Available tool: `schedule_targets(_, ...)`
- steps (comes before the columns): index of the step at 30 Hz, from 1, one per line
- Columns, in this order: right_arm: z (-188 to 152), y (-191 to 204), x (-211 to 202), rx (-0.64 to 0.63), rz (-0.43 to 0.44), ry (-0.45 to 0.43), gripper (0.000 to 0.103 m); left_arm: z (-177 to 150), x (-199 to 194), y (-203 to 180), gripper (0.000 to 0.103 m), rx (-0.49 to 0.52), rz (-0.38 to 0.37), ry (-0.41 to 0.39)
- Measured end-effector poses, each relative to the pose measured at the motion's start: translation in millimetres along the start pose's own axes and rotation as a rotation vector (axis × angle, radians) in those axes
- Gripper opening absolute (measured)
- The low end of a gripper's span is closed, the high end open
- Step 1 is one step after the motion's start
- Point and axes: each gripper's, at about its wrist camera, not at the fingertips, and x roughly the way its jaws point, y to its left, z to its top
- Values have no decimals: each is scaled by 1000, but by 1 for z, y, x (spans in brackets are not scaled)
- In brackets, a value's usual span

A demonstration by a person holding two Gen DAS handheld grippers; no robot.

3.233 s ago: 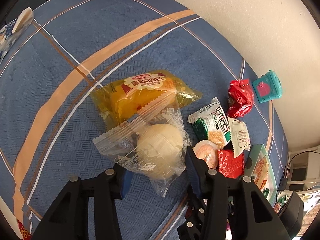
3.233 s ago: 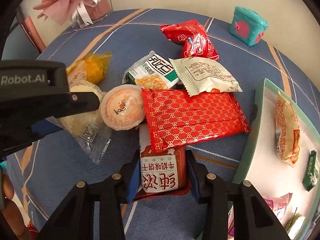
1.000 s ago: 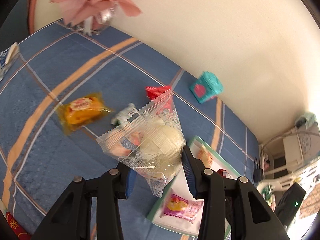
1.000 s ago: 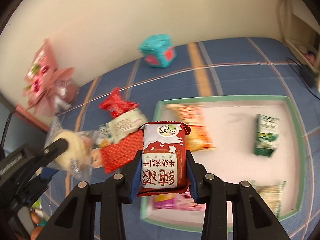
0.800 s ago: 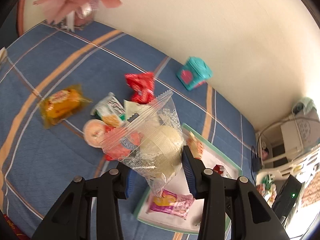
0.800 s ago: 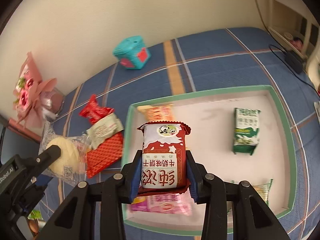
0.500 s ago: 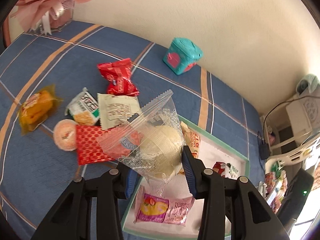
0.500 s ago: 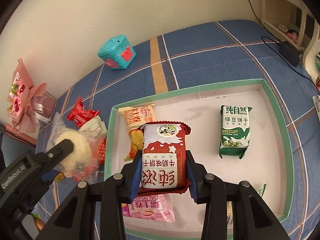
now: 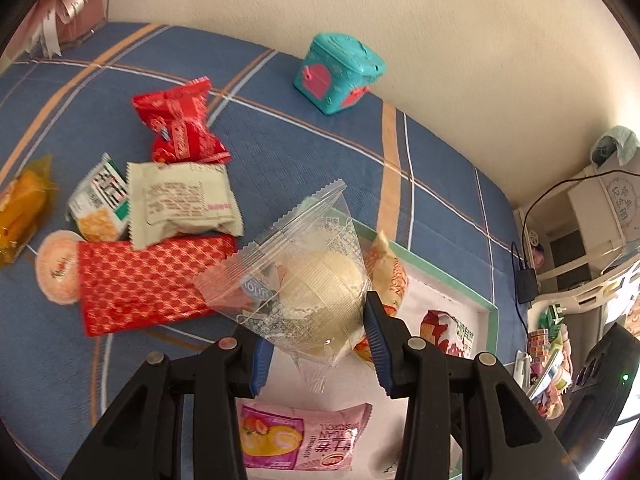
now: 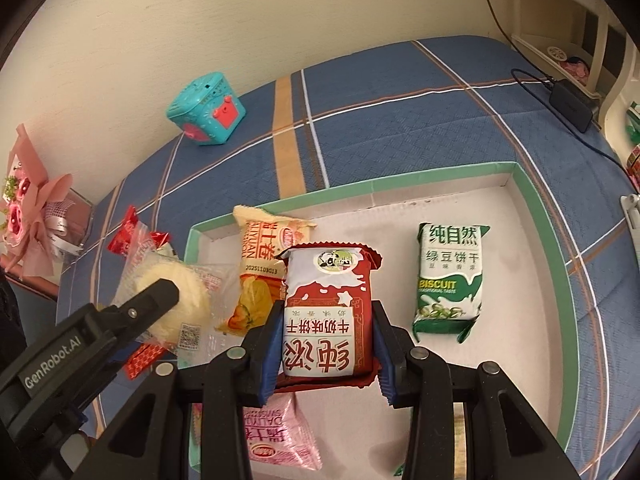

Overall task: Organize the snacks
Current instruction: 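Carry both snacks into the white tray and open both tools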

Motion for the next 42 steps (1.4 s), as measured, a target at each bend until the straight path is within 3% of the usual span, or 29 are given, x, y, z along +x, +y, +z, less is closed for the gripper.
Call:
schedule_targets(7, 2, -10, 3, 8, -21, 4, 42, -6, 17, -12, 44, 8, -46, 58)
schedule_targets(22, 2, -12, -9, 4, -63, -6, 44, -12, 20, -18, 45, 49, 35, 131)
schedule_targets(26, 3, -8, -19, -3, -74, -21, 44, -10, 6, -20, 53, 79, 60, 117)
schedule_targets(32, 2, -2, -35, -19, -85, -40, 44, -8, -20, -18, 53, 95, 66, 72)
schedule_targets(42, -8, 13, -62, -61, -85, -73, 44, -12, -58, -12, 53, 152, 179, -33)
